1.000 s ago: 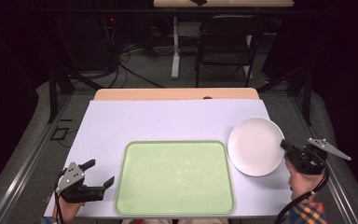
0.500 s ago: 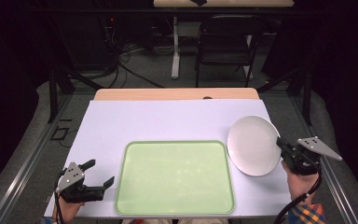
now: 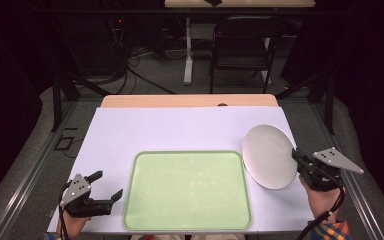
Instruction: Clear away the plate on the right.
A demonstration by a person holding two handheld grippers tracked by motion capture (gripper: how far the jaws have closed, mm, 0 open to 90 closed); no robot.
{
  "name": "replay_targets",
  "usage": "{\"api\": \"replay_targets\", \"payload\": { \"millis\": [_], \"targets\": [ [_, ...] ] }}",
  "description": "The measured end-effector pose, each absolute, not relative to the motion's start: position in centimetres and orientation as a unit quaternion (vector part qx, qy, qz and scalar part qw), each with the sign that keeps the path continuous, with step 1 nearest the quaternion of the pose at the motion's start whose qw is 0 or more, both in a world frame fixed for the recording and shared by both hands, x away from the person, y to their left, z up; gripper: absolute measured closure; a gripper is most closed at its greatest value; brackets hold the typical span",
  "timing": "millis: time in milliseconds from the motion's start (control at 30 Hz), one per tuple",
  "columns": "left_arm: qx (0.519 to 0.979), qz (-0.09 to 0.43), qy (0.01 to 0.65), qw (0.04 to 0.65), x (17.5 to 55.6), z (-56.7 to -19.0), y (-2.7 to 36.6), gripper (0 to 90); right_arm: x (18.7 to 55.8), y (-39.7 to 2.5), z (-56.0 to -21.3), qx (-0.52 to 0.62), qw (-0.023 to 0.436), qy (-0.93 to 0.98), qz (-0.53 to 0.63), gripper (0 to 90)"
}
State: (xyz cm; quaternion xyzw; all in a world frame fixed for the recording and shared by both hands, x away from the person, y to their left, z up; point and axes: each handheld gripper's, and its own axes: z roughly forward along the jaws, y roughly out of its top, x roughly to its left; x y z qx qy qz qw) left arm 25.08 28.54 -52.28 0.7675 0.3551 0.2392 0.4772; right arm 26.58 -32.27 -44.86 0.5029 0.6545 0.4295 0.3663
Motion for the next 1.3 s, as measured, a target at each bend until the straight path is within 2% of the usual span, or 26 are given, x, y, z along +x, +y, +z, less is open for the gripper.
{"api": "replay_targets", "payload": {
  "millis": [133, 167, 233, 300, 533, 733, 800, 1033, 1067, 1100, 1300],
  "targets": [
    [0.768, 0.239, 0.354, 0.477, 25.1, -52.3, 28.5, 5.8, 26.6, -32.4, -45.0, 0.507, 0.348, 0.663, 0.428, 79.6],
    [0.769, 0.238, 0.353, 0.477, 25.1, -52.3, 28.5, 5.8, 26.8, -32.3, -45.3, 0.512, 0.331, 0.672, 0.42, 79.6],
    [0.769, 0.238, 0.352, 0.477, 25.1, -52.3, 28.5, 5.9, 26.9, -32.1, -45.7, 0.515, 0.353, 0.67, 0.401, 83.4],
    [0.769, 0.238, 0.353, 0.476, 25.1, -52.3, 28.5, 5.9, 27.0, -32.8, -45.8, 0.531, 0.329, 0.655, 0.425, 85.6],
    [0.769, 0.237, 0.354, 0.476, 25.1, -52.3, 28.5, 6.0, 27.7, -35.0, -46.5, 0.582, 0.291, 0.602, 0.463, 86.2],
    [0.771, 0.228, 0.352, 0.48, 25.2, -52.2, 28.0, 6.0, 27.8, -38.6, -47.2, 0.642, 0.192, 0.507, 0.542, 85.9],
    [0.771, 0.219, 0.352, 0.484, 25.4, -52.1, 27.7, 6.1, 27.8, -38.7, -47.3, 0.642, 0.175, 0.497, 0.557, 85.9],
    [0.782, 0.187, 0.34, 0.487, 26.0, -51.5, 24.6, 6.0, 28.8, -35.7, -47.5, 0.627, 0.105, 0.505, 0.584, 85.9],
    [0.788, 0.176, 0.339, 0.483, 26.3, -51.4, 23.5, 4.1, 29.4, -34.0, -47.7, 0.619, 0.086, 0.515, 0.587, 85.9],
    [0.788, 0.176, 0.339, 0.483, 26.3, -51.4, 23.5, 3.2, 29.4, -34.0, -47.7, 0.619, 0.086, 0.515, 0.587, 85.9],
    [0.803, 0.116, 0.329, 0.482, 27.9, -51.8, 19.4, 0.8, 30.7, -29.3, -48.0, 0.596, 0.038, 0.548, 0.586, 85.8]
  ]
}}
